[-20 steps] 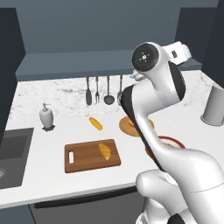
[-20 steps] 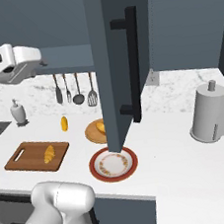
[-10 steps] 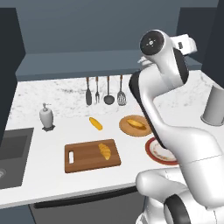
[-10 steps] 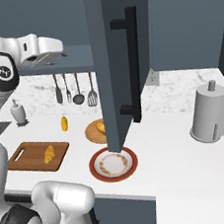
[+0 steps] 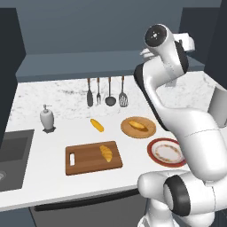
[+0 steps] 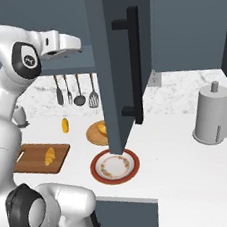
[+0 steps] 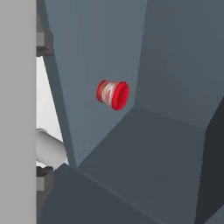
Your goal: From the different types of pastries on the counter, select a croissant and place it on the cutting board. Then retrieve a jar of jam from the cabinet and place it alongside the croissant on the cutting board.
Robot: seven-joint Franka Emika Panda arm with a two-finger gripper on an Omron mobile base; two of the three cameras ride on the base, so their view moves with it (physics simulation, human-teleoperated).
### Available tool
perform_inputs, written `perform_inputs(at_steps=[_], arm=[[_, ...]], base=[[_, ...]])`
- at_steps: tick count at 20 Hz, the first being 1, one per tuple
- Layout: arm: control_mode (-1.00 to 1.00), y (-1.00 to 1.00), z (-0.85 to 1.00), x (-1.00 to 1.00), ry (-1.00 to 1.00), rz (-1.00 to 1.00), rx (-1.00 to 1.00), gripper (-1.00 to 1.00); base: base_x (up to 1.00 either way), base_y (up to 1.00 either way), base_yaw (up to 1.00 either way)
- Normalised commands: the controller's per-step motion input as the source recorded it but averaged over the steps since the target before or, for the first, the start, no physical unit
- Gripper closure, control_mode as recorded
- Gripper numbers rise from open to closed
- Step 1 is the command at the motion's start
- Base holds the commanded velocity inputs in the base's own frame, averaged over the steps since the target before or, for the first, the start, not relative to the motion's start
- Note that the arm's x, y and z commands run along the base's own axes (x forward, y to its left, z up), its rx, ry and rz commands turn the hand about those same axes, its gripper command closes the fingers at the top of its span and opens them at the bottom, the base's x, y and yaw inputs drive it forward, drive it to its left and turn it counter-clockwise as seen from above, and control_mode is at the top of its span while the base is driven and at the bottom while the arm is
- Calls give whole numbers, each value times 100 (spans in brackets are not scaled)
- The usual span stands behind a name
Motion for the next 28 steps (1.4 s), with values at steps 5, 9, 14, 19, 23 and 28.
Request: perform_inputs(at_steps=[5, 9, 14, 19, 23, 28], arm=[[-100, -21, -6, 35, -2, 0, 19, -100], [-100, -1, -10, 19, -7, 0, 4, -100], [-100, -24, -44, 3, -7, 0, 7, -100], [-100, -45, -20, 14, -4, 0, 10, -100], [-100, -23, -1, 32, 0, 0, 8, -100], [-100, 1, 0, 36, 1, 0, 1, -100]], base=[[0, 0, 0], [0, 0, 0], [0, 0, 0], [0, 0, 0], [0, 0, 0], [0, 0, 0]])
